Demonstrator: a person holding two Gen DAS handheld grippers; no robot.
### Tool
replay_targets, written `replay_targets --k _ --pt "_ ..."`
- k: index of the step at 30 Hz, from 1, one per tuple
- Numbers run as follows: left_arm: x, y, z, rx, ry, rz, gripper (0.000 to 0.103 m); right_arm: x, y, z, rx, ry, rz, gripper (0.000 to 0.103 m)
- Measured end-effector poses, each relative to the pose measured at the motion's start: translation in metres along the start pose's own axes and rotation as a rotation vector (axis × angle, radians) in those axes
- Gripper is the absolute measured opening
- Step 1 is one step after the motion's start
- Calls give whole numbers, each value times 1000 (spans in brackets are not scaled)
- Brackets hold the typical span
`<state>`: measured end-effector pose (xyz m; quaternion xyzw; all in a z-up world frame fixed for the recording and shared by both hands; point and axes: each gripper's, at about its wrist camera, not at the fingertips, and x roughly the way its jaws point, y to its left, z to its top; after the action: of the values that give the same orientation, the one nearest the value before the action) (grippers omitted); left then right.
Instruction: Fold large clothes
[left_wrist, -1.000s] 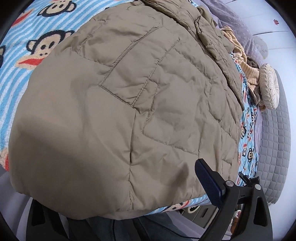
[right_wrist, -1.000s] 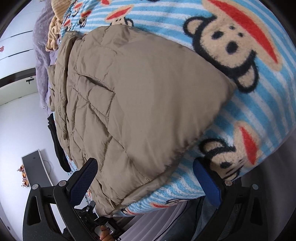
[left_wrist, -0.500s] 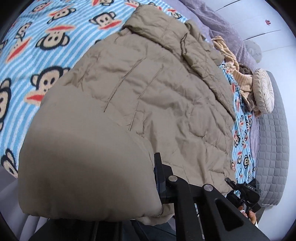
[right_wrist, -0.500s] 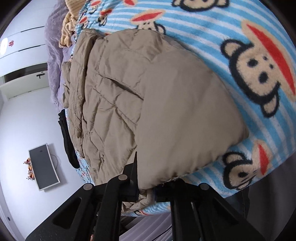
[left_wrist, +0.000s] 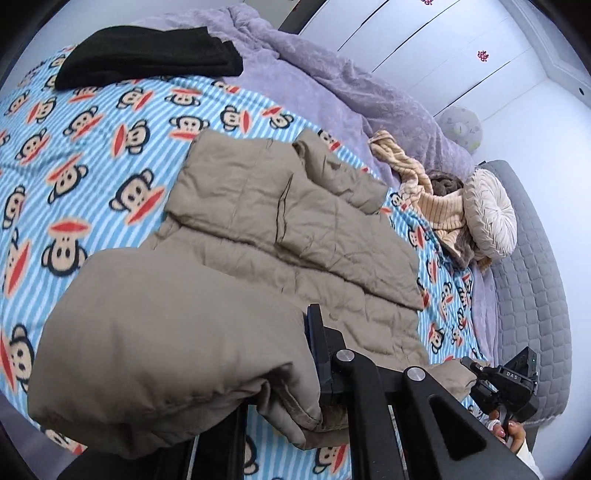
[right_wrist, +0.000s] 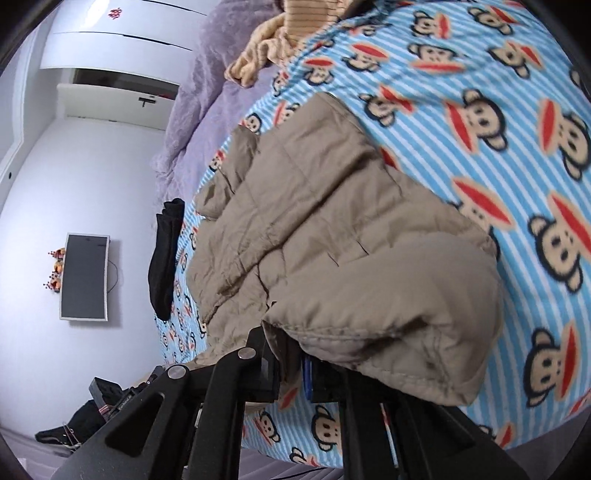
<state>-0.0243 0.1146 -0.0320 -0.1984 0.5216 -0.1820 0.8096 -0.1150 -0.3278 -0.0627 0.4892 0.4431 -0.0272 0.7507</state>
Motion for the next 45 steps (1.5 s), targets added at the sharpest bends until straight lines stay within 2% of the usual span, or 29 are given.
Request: replay_targets --k 8,15,22,29,34,37,39,42,44,45 --pt "12 -37 65 48 -120 39 12 18 58 82 -154 -14 47 9" --pt "56 -40 124 86 -135 69 12 58 99 149 -272 -34 -6 9" --pt "152 -20 177 122 -46 149 12 133 94 197 -269 -51 -121 9" --pt "248 3 195 128 14 208 13 211 59 228 -237 -20 -225 9" --pt "279 6 199 129 1 228 13 241 49 238 -244 -15 -238 9" --pt "280 7 202 127 5 231 13 247 51 243 -248 -11 -240 9" --pt "271 3 200 159 -7 248 14 244 52 242 -240 -6 -238 9" --pt "249 -3 193 201 -29 245 32 233 57 241 -234 13 -228 12" --pt "231 -6 187 214 -48 248 81 224 61 239 -235 13 -214 16" --pt "221 -8 183 223 -81 277 85 219 63 236 -238 7 -216 21"
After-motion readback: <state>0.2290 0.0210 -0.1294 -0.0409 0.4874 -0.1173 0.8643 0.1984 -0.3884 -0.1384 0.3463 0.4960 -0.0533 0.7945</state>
